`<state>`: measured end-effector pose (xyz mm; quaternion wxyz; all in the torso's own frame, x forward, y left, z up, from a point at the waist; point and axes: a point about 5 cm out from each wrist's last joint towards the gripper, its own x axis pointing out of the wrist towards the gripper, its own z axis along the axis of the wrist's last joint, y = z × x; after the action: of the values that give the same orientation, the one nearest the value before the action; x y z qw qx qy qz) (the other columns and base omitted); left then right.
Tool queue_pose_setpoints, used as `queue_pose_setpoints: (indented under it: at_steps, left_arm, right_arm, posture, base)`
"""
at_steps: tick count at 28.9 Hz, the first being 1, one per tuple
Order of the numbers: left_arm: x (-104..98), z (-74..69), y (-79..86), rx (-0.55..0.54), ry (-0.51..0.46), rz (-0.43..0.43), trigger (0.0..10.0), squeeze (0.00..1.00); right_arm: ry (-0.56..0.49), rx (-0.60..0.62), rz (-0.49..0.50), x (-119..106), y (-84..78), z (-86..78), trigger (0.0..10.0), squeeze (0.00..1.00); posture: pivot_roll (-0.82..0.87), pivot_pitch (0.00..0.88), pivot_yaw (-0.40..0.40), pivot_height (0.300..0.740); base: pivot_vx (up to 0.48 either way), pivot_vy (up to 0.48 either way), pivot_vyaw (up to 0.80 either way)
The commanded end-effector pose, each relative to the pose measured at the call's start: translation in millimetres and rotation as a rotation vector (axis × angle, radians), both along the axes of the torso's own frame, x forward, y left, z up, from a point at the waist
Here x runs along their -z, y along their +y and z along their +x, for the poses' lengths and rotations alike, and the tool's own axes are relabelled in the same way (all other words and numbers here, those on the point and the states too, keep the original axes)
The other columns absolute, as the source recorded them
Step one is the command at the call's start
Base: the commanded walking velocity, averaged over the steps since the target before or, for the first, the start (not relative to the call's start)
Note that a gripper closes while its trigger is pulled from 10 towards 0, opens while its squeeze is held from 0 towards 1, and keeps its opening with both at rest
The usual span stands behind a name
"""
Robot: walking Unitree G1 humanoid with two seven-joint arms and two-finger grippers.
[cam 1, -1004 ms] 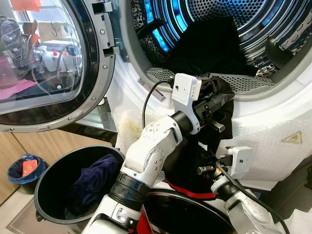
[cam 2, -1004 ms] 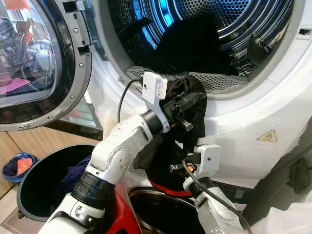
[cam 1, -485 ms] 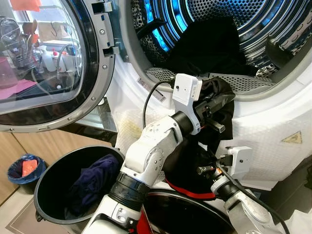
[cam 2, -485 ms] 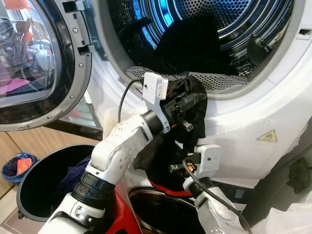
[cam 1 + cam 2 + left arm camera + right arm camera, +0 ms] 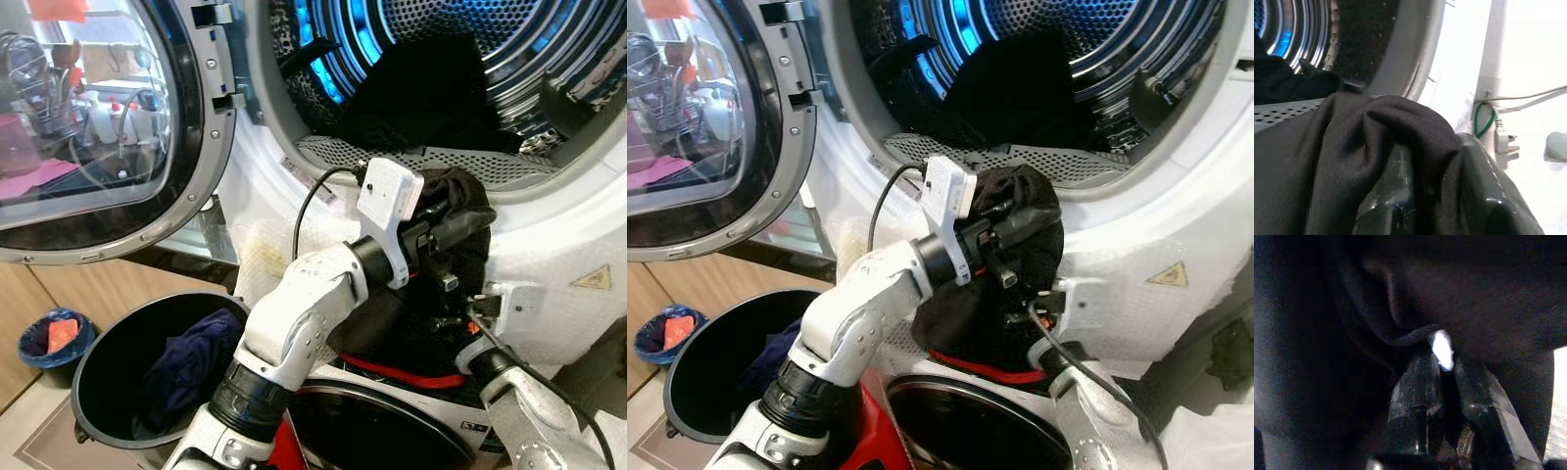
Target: Clothes washing
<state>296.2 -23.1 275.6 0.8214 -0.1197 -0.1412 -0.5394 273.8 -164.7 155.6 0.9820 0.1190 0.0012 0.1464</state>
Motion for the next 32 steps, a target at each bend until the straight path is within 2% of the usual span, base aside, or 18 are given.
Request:
queue_pose_setpoints:
  at_steps: [1, 12, 20, 21, 22, 23, 24, 25, 31, 32]
  left_arm:
    - [-5.7, -2.4, 1.3, -0.001, -0.027, -0.005, 10.0, 1.00]
    - [-0.1, -7.3, 15.4, -0.026, -0.047, 0.037, 10.0, 1.00]
    - [-0.2, -8.1, 15.9, -0.027, -0.045, 0.040, 10.0, 1.00]
    - [8.4, -12.3, 24.6, 0.005, -0.049, 0.066, 10.0, 0.92]
    - [19.9, -17.5, 35.4, 0.045, -0.047, 0.112, 10.0, 0.93]
    - [19.9, -17.5, 35.4, 0.045, -0.047, 0.112, 10.0, 0.93]
    - [27.9, -21.8, 42.7, 0.076, -0.043, 0.145, 10.0, 0.93]
    - [37.1, -25.3, 51.5, 0.103, -0.032, 0.195, 10.0, 0.98]
    - [39.4, -26.5, 58.1, 0.091, -0.032, 0.209, 10.0, 1.00]
    - [41.8, -28.5, 61.0, 0.077, -0.028, 0.222, 10.0, 0.98]
  right_arm:
    - [-0.026, 0.000, 0.011, -5.4, 1.5, 2.5, 10.0, 0.00]
    - [-0.052, 0.034, 0.002, -8.5, -12.4, 5.7, 10.0, 0.00]
    - [-0.052, 0.033, 0.003, -8.4, -12.5, 5.8, 10.0, 0.00]
    - [-0.096, 0.035, -0.012, -14.9, -22.0, 7.0, 10.0, 0.00]
    - [-0.141, 0.027, -0.035, -22.8, -32.5, 7.7, 10.0, 0.00]
    - [-0.141, 0.027, -0.035, -22.8, -32.5, 7.7, 10.0, 0.00]
    - [-0.172, 0.021, -0.052, -28.5, -39.7, 7.9, 10.0, 0.00]
    - [-0.197, 0.019, -0.080, -34.2, -47.9, 8.2, 10.0, 0.00]
    - [-0.213, 0.015, -0.093, -37.0, -52.5, 7.4, 10.0, 0.00]
    - [-0.217, 0.001, -0.096, -37.5, -52.3, 6.6, 10.0, 0.00]
  posture:
    - [-0.05, 0.000, 0.044, 0.740]
    - [-0.04, 0.000, 0.048, 0.740]
    - [-0.04, 0.000, 0.048, 0.740]
    - [-0.04, 0.000, 0.053, 0.740]
    - [-0.04, 0.000, 0.055, 0.740]
    - [-0.04, 0.000, 0.055, 0.740]
    - [-0.04, 0.000, 0.055, 0.740]
    - [-0.04, 0.000, 0.054, 0.740]
    - [-0.04, 0.000, 0.053, 0.740]
    - [-0.04, 0.000, 0.052, 0.740]
  base:
    - [0.000, 0.000, 0.00]
    - [0.000, 0.000, 0.00]
    - [0.000, 0.000, 0.00]
    - [0.000, 0.000, 0.00]
    - [0.000, 0.000, 0.00]
    - [0.000, 0.000, 0.00]
    - [0.000, 0.000, 0.00]
    - [0.000, 0.000, 0.00]
    - [0.000, 0.000, 0.00]
    - [0.000, 0.000, 0.00]
